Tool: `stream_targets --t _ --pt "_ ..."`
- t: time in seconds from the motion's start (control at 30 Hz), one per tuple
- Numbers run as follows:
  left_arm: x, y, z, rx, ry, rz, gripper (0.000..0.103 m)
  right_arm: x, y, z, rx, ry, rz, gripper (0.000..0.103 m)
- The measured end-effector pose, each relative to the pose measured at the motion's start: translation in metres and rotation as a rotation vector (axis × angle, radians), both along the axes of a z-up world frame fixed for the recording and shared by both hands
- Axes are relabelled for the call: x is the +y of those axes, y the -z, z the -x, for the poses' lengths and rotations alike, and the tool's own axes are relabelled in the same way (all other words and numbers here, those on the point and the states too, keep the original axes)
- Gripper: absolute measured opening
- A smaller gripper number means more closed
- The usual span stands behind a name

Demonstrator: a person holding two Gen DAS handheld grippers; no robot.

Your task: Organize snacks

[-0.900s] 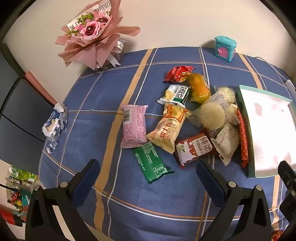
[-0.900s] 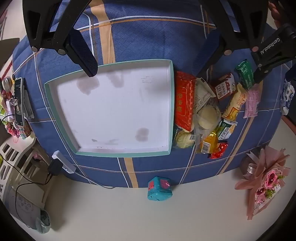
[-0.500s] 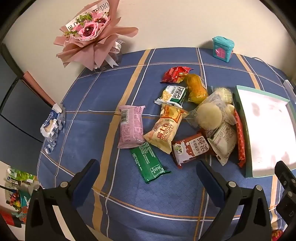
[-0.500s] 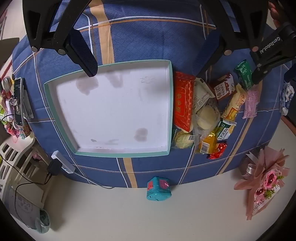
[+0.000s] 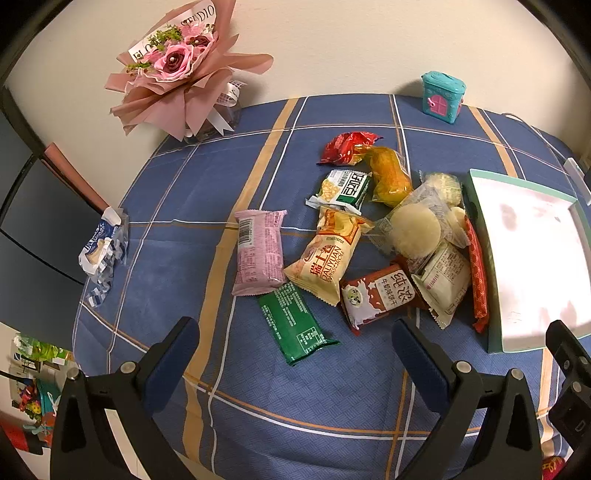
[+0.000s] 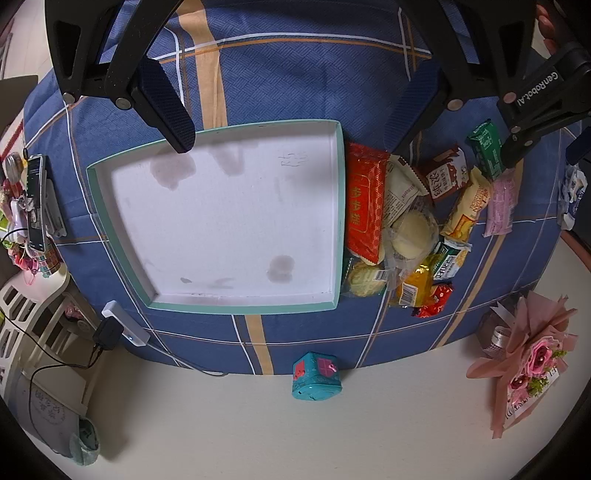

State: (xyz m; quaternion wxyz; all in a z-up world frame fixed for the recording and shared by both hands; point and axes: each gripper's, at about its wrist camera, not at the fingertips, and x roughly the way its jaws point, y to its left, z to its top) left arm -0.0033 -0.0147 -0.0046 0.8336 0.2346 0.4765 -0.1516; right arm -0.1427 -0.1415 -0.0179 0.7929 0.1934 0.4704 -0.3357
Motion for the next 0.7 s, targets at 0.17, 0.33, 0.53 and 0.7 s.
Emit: stream_targets --t 0.17,0.33,0.53,0.7 --pt "0.0017 -0.0022 0.0012 0.001 0.004 0.003 0.103 0.0001 0.0002 0.0002 -0.001 0.001 -0.001 0.103" --pt "0.0013 -0.0024 0.0017 0.002 0.005 0.004 0.103 -0.0001 0.0005 0.0001 0.0 0.0 -0.001 0.103" --pt "0.0034 -0.0028 0.0018 0.003 0.01 0.003 0.103 -0.0005 0.0007 0.0005 -0.001 0.003 0.0 0.103" --pt "0.0033 -0.0027 0.0019 0.004 0.009 0.004 0.103 0.0005 0.0008 0.0 0.0 0.003 0.001 0.103"
